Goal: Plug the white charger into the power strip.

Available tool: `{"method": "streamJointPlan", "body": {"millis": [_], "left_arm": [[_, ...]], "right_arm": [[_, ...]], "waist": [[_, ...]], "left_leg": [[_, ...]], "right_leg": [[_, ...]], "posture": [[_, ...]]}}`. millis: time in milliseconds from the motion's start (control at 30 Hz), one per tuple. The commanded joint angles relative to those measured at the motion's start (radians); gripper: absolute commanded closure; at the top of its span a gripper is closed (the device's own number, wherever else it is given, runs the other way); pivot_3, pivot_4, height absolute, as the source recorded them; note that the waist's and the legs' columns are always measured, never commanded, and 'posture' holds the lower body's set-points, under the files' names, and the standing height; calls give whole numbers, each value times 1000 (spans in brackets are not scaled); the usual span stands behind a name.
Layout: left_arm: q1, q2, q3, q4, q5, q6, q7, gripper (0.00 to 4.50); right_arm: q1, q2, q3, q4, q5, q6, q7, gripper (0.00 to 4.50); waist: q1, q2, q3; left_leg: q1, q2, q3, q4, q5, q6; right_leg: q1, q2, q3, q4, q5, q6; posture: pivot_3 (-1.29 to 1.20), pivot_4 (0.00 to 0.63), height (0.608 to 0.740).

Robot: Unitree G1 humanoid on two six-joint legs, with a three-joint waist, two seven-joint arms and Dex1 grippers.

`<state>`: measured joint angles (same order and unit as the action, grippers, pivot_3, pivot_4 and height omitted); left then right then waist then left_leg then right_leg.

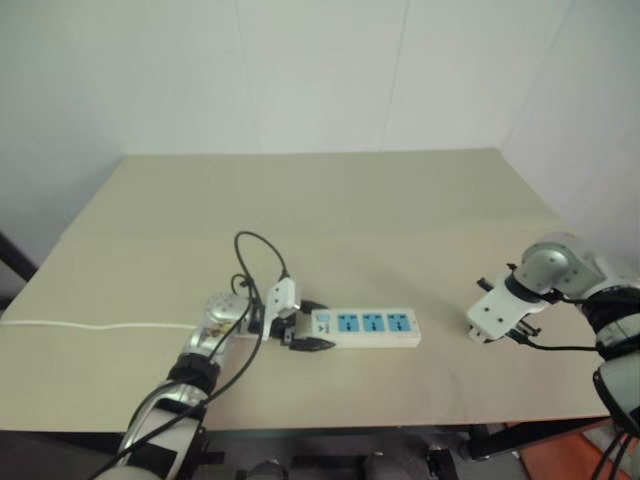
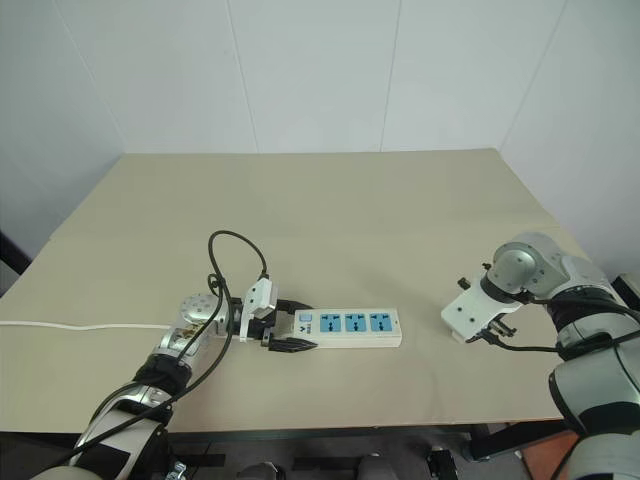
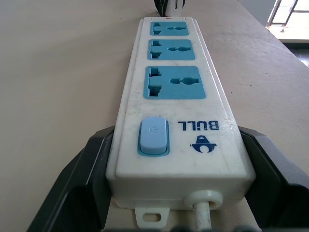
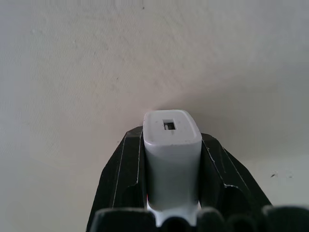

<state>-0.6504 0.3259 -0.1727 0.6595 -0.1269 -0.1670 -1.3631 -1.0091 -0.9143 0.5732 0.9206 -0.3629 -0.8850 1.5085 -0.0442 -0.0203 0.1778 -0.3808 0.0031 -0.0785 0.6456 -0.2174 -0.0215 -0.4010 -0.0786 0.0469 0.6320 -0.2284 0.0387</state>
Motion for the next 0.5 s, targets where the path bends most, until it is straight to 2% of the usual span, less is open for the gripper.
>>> {"method": "streamJointPlan", "body": {"millis": [33,167,300,500], "left_arm": [[4,3,-10,-2,8,9,13,1215],[5,2,-15,-2,9,9,7,1215],[-2,-1,-17,7,10,7,5,1215],[-20,3,-16,17,9,6,-2,1215]], "right_arm": [[29,0,-67,-67,101,79,35,3352],[66,7,-156,-218,332,370,102,3352],[78,37,-257,-374,545,686,102,3352],[97,128,-420,-554,748,1083,-29,3352]], "waist": [[0,0,0],[0,0,0],[2,0,0],[4,0,0]], "left_leg": [[0,0,0,0,0,0],[0,0,0,0,0,0],[-1,0,0,0,0,0],[-2,0,0,0,0,0]], "right_leg": [[0,0,0,0,0,0],[0,0,0,1,0,0],[-1,0,0,1,0,-1],[-1,0,0,1,1,-1]], "posture": [[0,150,740],[0,150,740],[0,150,740],[0,150,740]]}}
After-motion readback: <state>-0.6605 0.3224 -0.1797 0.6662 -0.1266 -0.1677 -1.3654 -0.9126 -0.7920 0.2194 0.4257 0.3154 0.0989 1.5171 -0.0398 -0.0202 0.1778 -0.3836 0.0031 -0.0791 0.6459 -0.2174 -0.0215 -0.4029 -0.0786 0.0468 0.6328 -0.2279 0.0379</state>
